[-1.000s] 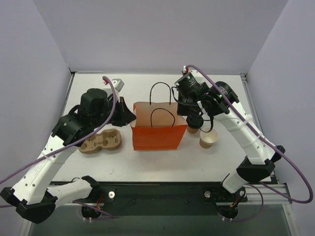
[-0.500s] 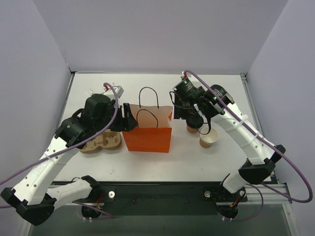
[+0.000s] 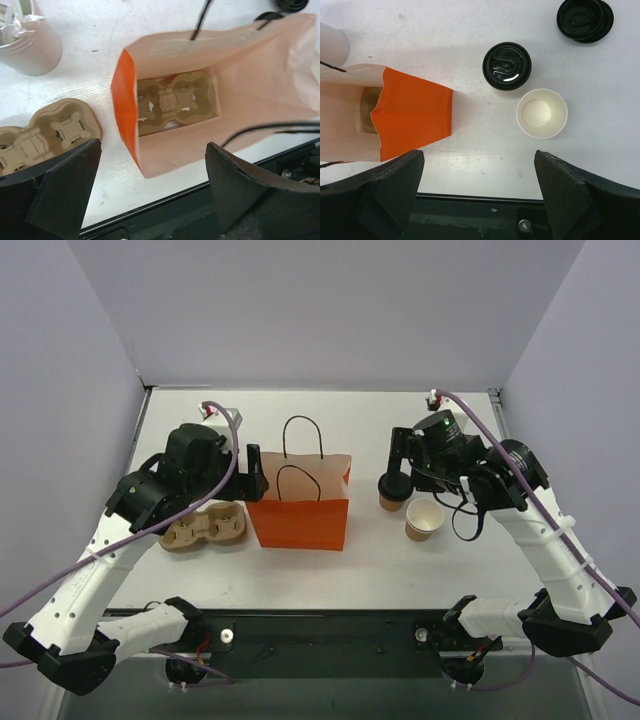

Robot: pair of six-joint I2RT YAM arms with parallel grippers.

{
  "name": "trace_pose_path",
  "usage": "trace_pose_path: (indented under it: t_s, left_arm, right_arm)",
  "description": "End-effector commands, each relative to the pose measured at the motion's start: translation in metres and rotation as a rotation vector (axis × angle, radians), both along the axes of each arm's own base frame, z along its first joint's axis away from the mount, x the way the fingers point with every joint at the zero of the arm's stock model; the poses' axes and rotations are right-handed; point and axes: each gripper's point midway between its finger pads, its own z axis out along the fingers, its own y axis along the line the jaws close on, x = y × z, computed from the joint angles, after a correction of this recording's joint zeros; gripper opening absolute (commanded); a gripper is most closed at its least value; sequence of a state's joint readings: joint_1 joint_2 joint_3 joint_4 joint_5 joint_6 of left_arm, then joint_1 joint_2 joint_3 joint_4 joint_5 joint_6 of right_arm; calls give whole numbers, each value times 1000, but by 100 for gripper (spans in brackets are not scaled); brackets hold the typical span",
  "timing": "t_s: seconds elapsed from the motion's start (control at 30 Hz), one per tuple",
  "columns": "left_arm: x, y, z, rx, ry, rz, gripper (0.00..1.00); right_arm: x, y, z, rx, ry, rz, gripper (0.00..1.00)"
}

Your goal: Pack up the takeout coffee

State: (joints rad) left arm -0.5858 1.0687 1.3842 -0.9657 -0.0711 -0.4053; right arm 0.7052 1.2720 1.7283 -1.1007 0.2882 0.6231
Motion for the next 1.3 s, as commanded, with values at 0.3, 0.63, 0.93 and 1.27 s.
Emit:
trace_pose_path:
  t_s: [0.3,0.63,0.93,1.27]
  left_arm:
    - [24,3,-10,18,101,-8,68]
    - [37,-4,-15,-8,32,-29,17]
    - [19,-26,-1,-86,-47,-222,0]
    - [-18,-40,-26,-196,51,-272,0]
  right_arm:
    - [-18,-26,-5,-8,8,93,98]
    - [-14,-29,-7,-33,-4,96,95]
    - [57,-43,-48,-23,123,-34,94]
    - [105,-46,-136,-65,296,114,92]
